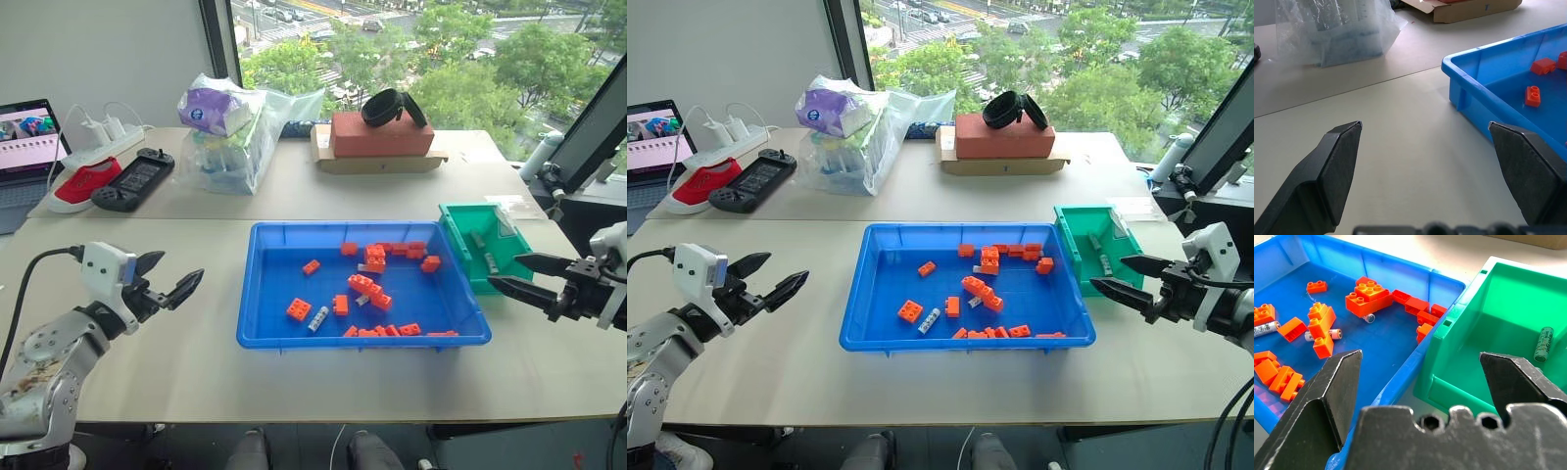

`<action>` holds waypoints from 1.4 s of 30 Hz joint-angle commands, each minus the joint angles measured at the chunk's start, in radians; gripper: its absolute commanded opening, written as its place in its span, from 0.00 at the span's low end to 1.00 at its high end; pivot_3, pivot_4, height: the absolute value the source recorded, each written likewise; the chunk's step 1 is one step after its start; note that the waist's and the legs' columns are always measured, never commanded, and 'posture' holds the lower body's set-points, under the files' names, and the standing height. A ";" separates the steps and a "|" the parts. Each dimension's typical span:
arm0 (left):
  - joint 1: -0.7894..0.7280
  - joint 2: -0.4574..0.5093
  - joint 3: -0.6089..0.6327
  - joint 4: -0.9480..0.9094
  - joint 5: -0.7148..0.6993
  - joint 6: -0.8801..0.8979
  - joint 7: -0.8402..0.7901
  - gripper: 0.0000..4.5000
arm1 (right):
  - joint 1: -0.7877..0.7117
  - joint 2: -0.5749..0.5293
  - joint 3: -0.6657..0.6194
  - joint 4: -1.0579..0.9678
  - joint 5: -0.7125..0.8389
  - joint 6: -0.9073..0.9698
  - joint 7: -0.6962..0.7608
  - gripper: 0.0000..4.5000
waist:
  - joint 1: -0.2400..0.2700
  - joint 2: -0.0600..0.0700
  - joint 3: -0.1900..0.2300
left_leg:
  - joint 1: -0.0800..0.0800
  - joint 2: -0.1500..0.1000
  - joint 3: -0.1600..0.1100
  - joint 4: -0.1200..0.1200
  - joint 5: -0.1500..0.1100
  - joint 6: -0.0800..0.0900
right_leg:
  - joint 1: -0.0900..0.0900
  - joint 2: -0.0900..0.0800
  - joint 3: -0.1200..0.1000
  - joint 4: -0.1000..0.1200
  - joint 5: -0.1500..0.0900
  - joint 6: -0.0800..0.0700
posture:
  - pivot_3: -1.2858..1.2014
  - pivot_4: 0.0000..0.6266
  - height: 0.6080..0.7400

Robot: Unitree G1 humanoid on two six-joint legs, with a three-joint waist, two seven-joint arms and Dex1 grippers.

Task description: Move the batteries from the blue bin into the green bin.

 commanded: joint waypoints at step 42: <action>-0.138 0.193 -0.069 -0.188 -0.319 0.272 -0.095 1.00 | -0.790 0.326 0.630 0.069 -0.306 0.457 -0.194 0.99 | 0.012 -0.001 0.001 | -0.006 0.000 -0.003 -0.002 0.001 0.000 | -0.005 0.000 -0.005 0.000 0.001 -0.001 | 0.52 0.24 1.00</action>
